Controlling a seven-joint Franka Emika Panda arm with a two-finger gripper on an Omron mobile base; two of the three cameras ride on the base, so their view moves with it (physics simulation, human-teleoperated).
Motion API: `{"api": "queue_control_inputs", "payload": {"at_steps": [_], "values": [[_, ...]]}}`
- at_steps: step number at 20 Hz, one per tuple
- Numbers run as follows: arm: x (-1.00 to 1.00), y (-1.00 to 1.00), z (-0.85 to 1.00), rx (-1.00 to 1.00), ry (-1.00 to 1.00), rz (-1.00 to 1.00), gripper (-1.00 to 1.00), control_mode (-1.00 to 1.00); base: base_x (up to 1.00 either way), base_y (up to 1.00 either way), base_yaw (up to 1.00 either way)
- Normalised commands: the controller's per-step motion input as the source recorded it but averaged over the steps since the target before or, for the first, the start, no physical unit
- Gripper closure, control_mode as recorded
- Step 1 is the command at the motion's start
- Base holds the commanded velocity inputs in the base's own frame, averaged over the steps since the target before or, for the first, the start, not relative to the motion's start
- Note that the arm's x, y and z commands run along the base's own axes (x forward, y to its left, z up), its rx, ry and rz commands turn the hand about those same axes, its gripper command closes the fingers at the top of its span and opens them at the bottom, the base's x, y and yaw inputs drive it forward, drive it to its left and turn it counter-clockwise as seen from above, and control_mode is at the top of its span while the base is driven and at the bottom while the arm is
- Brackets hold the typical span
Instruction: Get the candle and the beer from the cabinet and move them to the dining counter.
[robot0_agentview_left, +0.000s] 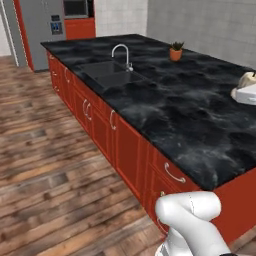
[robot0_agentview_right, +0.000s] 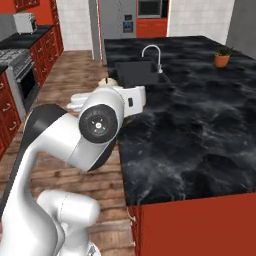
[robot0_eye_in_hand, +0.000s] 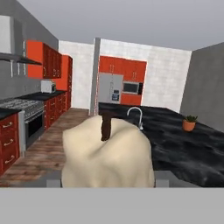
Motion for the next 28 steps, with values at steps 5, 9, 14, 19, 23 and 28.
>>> {"api": "queue_control_inputs", "payload": {"at_steps": [5, 9, 14, 19, 23, 28], "values": [[0.0, 0.0, 0.0, 0.0, 0.0, 0.0, 1.0, 1.0, 0.14, -0.91, -0.24], [0.0, 0.0, 0.0, 0.0, 0.0, 0.0, 1.0, 1.0, 0.14, -0.95, -0.19], [0.0, 0.0, 0.0, 0.0, 0.0, 0.0, 1.0, 1.0, 0.31, -0.97, -0.12], [0.0, 0.0, 0.0, 0.0, 0.0, 0.0, 1.0, 1.0, 0.37, -1.0, -0.09], [0.0, 0.0, 0.0, 0.0, 0.0, 0.0, 1.0, 1.0, 0.08, -1.0, -0.13], [0.0, 0.0, 0.0, 0.0, 0.0, 0.0, 1.0, 1.0, 0.01, -1.0, -0.15]]}}
